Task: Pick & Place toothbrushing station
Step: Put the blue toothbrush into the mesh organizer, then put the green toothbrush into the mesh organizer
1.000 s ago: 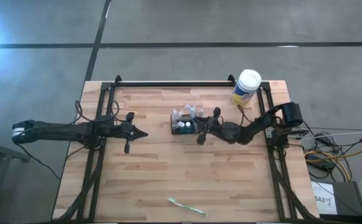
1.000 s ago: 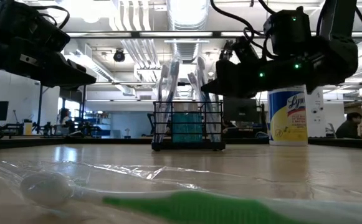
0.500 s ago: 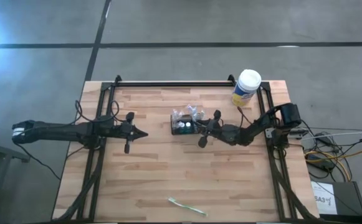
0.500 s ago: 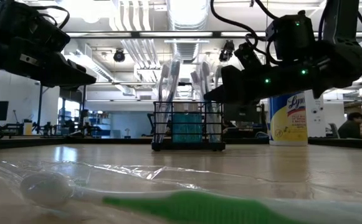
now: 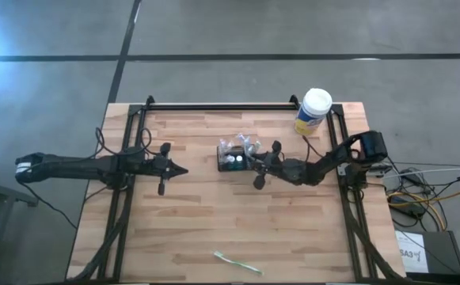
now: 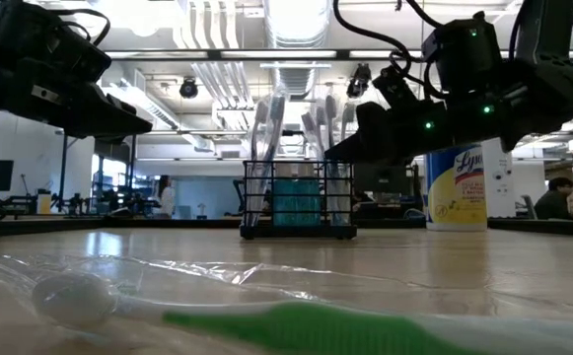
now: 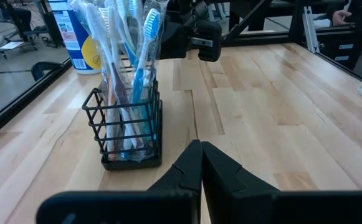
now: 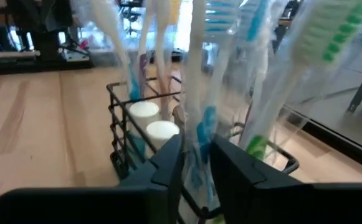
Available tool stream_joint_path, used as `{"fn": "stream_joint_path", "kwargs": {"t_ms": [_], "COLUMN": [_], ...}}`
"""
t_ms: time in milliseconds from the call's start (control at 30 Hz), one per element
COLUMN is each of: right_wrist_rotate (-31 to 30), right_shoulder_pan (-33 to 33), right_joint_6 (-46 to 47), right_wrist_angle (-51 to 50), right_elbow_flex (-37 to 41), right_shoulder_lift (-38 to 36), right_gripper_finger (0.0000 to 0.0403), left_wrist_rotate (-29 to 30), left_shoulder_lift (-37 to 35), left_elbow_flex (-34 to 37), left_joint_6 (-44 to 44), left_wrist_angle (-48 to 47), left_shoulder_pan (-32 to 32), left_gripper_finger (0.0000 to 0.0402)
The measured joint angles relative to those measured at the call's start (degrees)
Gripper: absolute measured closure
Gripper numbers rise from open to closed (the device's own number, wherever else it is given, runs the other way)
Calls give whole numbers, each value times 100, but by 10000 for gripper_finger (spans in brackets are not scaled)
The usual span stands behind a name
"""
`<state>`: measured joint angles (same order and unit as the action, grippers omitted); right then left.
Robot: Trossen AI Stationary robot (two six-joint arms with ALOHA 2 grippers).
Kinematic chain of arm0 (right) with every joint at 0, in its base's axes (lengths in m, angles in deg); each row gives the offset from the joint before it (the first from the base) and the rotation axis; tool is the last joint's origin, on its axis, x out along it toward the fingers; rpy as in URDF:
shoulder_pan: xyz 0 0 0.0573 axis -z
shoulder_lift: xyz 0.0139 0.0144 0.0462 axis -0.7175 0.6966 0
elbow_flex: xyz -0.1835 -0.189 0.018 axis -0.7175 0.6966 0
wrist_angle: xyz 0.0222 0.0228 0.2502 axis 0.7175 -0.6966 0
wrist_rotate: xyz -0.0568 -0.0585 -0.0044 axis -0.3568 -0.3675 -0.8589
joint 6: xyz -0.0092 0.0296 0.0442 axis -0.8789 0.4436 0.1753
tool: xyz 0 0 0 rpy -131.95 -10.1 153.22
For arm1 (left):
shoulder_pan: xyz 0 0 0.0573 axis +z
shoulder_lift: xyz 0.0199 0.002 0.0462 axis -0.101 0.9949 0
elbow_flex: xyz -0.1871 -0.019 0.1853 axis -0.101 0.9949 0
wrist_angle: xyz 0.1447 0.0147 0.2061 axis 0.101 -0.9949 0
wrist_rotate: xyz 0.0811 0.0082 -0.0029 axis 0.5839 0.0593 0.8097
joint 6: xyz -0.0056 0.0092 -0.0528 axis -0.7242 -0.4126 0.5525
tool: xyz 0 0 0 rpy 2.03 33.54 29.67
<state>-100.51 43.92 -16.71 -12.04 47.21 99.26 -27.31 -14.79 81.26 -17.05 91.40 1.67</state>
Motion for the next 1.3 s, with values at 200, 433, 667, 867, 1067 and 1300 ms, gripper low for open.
{"fn": "stream_joint_path", "kwargs": {"t_ms": [200, 433, 667, 867, 1067, 1300], "right_wrist_rotate": [33, 11, 133, 732, 876, 912], "right_shoulder_pan": [-33, -41, -130, -407, -670, -823], "right_joint_6": [73, 73, -222, -413, -702, -493], "right_wrist_angle": [-570, -1165, -1825, -2232, -2938, -3144], "right_elbow_flex": [4, 0, -11, 51, 352, 1099], "right_shoulder_lift": [-527, -1307, -2158, -3113, -4420, -5870], "right_gripper_finger": [273, 227, 220, 242, 319, 389], "left_wrist_rotate": [0, 0, 16, 294, 768, 719], "left_shoulder_lift": [0, 0, 0, 0, -4, -20], "left_elbow_flex": [0, 0, 0, 0, 0, 0], "left_joint_6": [0, 0, -2, 35, 181, 123], "left_wrist_angle": [0, 0, -10, -145, -231, -219], "left_shoulder_pan": [1, 0, 2, -3, 0, -2], "left_gripper_finger": [394, 394, 394, 394, 394, 394]}}
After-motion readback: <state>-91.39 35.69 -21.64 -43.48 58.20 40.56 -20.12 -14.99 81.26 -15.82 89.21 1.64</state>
